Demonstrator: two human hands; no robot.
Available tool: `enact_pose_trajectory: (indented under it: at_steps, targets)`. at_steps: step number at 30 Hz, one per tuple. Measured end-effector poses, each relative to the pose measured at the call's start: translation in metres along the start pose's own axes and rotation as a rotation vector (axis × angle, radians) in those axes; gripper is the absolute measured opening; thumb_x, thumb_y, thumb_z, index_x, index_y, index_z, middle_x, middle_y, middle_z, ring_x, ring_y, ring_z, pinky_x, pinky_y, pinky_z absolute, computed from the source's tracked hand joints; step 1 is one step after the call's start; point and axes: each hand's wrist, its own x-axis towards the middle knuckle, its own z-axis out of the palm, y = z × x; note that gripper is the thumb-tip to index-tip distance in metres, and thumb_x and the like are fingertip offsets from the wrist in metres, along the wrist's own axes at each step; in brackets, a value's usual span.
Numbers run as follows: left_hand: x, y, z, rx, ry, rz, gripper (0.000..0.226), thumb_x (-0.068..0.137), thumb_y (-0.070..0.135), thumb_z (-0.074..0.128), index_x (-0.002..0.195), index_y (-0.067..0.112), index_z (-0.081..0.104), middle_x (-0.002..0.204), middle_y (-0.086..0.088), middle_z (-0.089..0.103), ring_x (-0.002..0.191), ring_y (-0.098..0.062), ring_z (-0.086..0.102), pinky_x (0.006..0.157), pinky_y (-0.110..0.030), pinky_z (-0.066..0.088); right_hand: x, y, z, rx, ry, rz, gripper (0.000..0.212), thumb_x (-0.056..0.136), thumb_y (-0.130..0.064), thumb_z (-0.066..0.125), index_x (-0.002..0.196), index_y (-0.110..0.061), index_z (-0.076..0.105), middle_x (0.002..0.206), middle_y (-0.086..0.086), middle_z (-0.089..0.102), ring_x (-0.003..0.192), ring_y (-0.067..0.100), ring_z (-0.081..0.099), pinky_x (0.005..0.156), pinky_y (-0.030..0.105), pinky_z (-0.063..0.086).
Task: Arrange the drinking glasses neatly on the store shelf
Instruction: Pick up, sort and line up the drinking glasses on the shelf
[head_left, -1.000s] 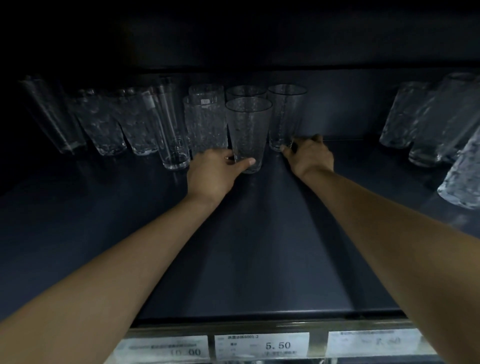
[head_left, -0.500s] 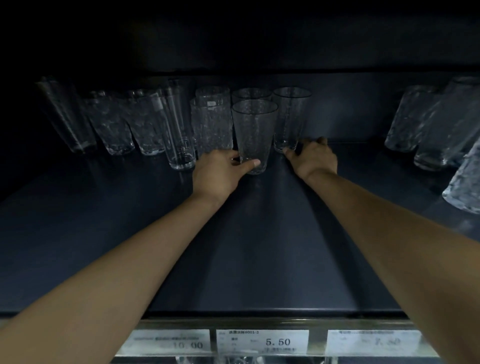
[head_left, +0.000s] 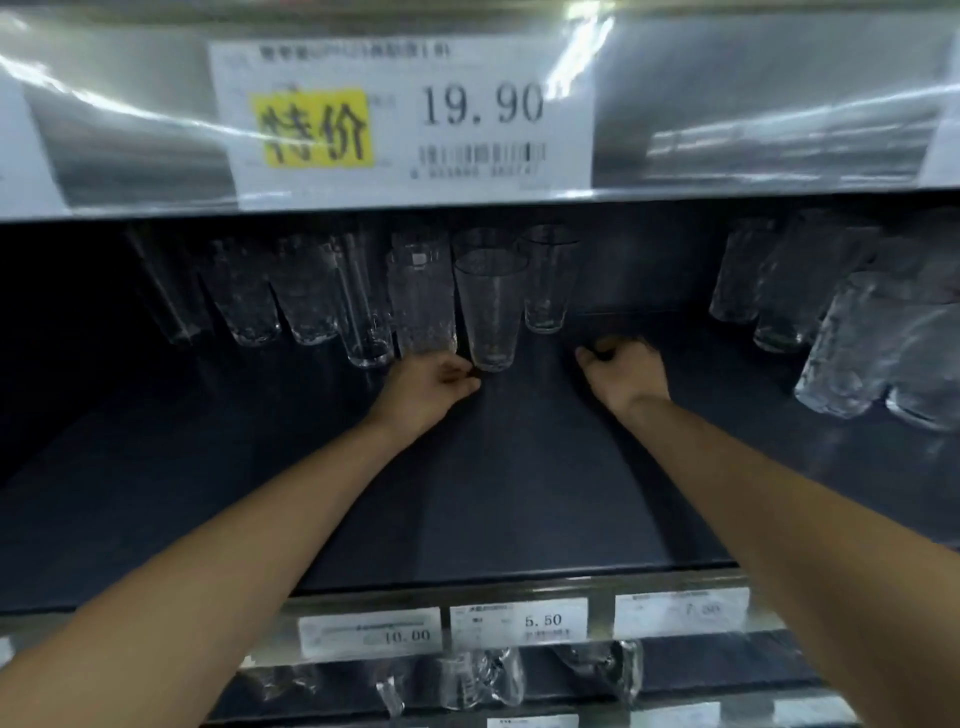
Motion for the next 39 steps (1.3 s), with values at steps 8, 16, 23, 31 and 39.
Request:
enact_pose_trajectory:
  at_steps: [8,16,23,31,39]
  targets:
    - [-0.079,0.019,-0.018,0.138,-0.284,-0.034,0.056,0.086,0.03,0.075,0.138,0.023,0.053,0.133,0.01,0.051,0.125,-0.005,0.044,0.103,-0.019,0.033,-0.098,0.007,-0.069,0.383,-0.266,0.117,0.039,0.093,-0.047,0.062,0.119,-0.019,0.068,0.111,-0.007,0.066,0.11,0.012,0.059,0.083,0.018,0.043]
    - [-0.158,0.072,0.008,-0.183,-0.295,0.089,0.019,0.089,0.017,0.071,0.104,0.028,0.07,0.111,0.014,0.069,0.108,0.006,0.062,0.082,0.0,0.042,-0.23,0.057,-0.156,0.474,-0.016,0.083,0.019,0.092,-0.034,0.065,0.109,-0.03,0.072,0.106,-0.012,0.075,0.102,0.004,0.069,0.088,0.023,0.052]
    - [-0.183,0.137,0.068,-0.337,-0.435,0.174,0.015,0.09,0.02,0.069,0.102,0.026,0.074,0.104,0.02,0.074,0.099,0.005,0.067,0.079,-0.008,0.05,-0.314,0.101,-0.203,0.544,0.208,0.133,0.03,0.087,-0.036,0.064,0.115,-0.029,0.071,0.113,-0.014,0.073,0.11,0.004,0.066,0.09,0.021,0.052]
    - [-0.177,0.196,0.153,-0.378,-0.481,0.198,0.015,0.09,0.017,0.07,0.101,0.026,0.075,0.106,0.008,0.075,0.104,-0.008,0.069,0.099,-0.042,0.052,-0.331,0.164,-0.279,0.514,0.36,0.211,0.024,0.092,-0.034,0.064,0.114,-0.029,0.071,0.11,-0.013,0.074,0.107,0.005,0.068,0.091,0.03,0.053]
    - [-0.143,0.238,0.234,-0.333,-0.31,0.121,0.015,0.088,0.023,0.073,0.103,0.025,0.071,0.105,0.004,0.074,0.104,-0.008,0.068,0.085,-0.017,0.045,-0.264,0.252,-0.348,0.572,0.353,0.191,0.021,0.092,-0.035,0.065,0.112,-0.033,0.071,0.109,-0.013,0.074,0.105,0.006,0.068,0.094,0.03,0.051]
